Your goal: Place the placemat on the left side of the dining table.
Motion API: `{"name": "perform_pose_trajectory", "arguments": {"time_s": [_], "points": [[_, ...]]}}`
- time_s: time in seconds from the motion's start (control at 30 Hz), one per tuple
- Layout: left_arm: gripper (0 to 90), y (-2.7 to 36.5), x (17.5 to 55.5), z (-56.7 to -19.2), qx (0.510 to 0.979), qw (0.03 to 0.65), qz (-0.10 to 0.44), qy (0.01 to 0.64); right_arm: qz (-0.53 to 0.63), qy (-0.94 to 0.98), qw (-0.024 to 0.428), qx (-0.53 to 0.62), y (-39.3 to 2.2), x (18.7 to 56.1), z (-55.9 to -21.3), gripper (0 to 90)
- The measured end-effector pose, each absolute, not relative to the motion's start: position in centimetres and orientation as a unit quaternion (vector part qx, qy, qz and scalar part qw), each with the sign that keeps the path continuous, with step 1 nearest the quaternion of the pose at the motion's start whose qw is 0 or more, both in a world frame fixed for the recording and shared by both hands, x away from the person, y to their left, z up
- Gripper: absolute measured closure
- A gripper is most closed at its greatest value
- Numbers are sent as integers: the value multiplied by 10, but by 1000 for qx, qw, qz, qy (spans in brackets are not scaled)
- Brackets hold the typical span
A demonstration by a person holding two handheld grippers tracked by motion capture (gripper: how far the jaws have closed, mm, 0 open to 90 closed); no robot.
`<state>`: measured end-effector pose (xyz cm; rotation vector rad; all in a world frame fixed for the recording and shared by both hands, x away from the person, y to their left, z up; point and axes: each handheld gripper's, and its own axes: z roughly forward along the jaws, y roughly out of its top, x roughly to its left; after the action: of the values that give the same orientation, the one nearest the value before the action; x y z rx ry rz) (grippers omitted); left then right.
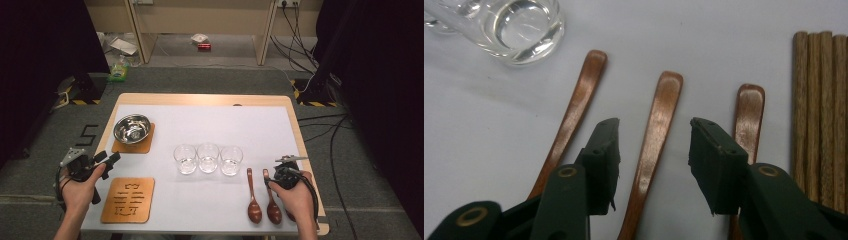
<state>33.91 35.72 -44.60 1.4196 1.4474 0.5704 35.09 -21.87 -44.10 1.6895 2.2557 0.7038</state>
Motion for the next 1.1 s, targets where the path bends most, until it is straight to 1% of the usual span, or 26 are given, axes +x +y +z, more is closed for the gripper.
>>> {"name": "perform_pose_trajectory", "arguments": {"time_s": [0.07, 0.4, 0.6, 0.83, 1.1], "points": [[385, 358, 339, -446, 584, 496, 233, 599, 239, 770, 107, 582, -220, 352, -443, 619], [385, 361, 338, -446, 583, 495, 230, 602, 220, 754, 73, 615, -221, 357, -450, 719], [385, 361, 338, -446, 583, 495, 229, 602, 218, 753, 63, 617, -218, 360, -454, 733], [385, 361, 338, -447, 582, 496, 226, 603, 200, 750, 72, 627, -214, 367, -455, 741], [384, 362, 338, -447, 583, 495, 226, 603, 186, 740, 60, 644, -212, 371, -457, 766]]}}
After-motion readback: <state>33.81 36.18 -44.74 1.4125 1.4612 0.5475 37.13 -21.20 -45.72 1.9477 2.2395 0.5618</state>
